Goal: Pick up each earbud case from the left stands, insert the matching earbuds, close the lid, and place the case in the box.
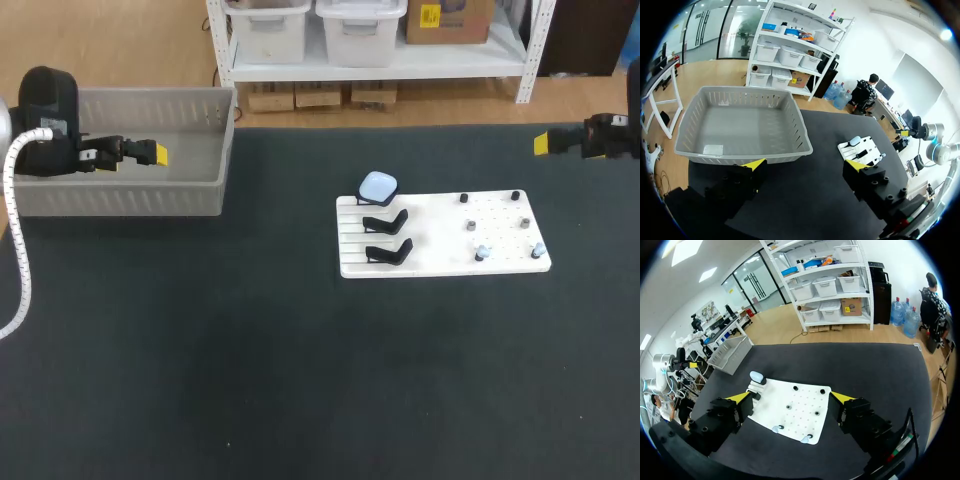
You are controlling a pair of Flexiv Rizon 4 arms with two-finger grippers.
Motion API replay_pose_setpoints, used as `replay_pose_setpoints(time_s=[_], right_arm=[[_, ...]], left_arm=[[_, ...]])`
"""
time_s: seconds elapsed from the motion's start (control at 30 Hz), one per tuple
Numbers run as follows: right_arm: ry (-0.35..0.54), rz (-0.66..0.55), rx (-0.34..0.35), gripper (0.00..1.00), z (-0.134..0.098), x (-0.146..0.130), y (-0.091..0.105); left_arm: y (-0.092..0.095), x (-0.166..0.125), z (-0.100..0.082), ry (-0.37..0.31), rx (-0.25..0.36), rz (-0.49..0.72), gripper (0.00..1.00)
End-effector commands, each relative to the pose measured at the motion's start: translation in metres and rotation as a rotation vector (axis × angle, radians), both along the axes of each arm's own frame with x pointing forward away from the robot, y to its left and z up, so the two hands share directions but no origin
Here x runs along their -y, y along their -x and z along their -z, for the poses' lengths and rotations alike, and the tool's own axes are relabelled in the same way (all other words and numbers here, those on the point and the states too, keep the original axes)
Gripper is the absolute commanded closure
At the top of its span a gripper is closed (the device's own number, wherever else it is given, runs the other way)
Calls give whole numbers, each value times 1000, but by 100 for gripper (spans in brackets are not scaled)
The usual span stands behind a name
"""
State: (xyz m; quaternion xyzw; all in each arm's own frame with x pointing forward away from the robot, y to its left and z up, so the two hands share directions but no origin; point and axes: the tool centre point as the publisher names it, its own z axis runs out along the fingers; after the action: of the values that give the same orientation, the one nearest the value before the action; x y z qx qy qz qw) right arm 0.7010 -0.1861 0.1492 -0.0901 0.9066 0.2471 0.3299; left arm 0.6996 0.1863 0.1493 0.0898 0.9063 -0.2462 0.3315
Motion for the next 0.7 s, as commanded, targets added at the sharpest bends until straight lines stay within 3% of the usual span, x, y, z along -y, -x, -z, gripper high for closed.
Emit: replay_pose_setpoints(time_s=[0.03,0.67,0.7], right_arm=[[1,1,0,0,0,0,0],[1,1,0,0,0,0,0],[1,1,0,0,0,0,0]], left_arm=[[0,1,-1,-6,-4,-4,0],[0,1,-1,-6,-4,-4,0],[0,3,-2,19,-5,38,0]])
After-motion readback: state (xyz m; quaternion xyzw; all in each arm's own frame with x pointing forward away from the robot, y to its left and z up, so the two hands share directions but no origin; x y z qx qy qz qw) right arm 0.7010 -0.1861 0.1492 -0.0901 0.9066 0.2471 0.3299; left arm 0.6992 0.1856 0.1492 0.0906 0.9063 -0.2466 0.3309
